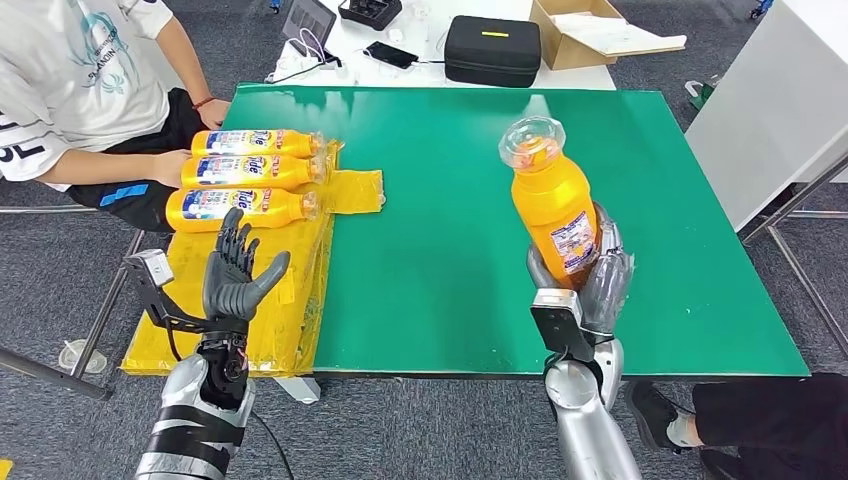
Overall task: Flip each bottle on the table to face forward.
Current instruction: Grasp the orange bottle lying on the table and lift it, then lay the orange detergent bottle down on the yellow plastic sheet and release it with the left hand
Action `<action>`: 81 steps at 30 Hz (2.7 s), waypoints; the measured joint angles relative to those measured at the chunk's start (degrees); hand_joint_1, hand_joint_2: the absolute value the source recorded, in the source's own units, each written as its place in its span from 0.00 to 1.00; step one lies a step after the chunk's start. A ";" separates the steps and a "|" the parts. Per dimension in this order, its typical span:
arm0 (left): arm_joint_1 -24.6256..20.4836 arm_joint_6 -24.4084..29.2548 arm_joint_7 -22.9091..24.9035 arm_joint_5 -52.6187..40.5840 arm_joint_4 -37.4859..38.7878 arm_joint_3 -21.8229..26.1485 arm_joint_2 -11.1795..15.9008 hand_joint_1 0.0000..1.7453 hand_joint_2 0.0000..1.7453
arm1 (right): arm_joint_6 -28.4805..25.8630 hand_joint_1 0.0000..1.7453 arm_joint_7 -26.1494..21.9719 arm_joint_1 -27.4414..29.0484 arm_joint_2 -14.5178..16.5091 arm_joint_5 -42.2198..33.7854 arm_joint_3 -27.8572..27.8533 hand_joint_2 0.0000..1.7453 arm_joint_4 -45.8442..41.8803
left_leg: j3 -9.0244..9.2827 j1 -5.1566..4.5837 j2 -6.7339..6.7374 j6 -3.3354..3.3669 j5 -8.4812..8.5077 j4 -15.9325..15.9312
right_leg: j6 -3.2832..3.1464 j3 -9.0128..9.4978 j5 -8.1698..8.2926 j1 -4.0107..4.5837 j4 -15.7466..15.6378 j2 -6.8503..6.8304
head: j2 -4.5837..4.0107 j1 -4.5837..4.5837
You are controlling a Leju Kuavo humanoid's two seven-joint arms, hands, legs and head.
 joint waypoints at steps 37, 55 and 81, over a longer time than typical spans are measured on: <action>1.39 -20.30 3.76 7.29 1.07 -17.87 2.73 0.00 1.00 | 19.10 1.00 -5.92 -7.45 13.10 -7.30 14.11 1.00 35.83 | -0.04 0.08 0.00 -0.03 0.01 -0.03 | -0.02 -0.01 -0.02 0.10 0.01 -0.01 | 0.00 0.03; -0.77 -20.51 3.99 9.75 6.43 -17.90 4.48 0.03 1.00 | 15.92 1.00 -1.97 -11.46 13.53 -11.27 27.38 1.00 44.96 | -0.02 0.08 0.02 -0.03 0.02 -0.02 | -0.03 -0.04 -0.02 0.09 0.01 0.01 | 0.00 0.02; 0.45 -22.64 7.23 18.67 5.30 -16.48 4.76 1.00 1.00 | 12.79 0.00 -2.16 -13.39 14.12 -11.28 27.49 0.00 48.33 | -0.03 0.08 0.06 -0.03 0.02 -0.02 | -0.03 -0.07 0.00 0.09 0.01 0.10 | 0.00 0.02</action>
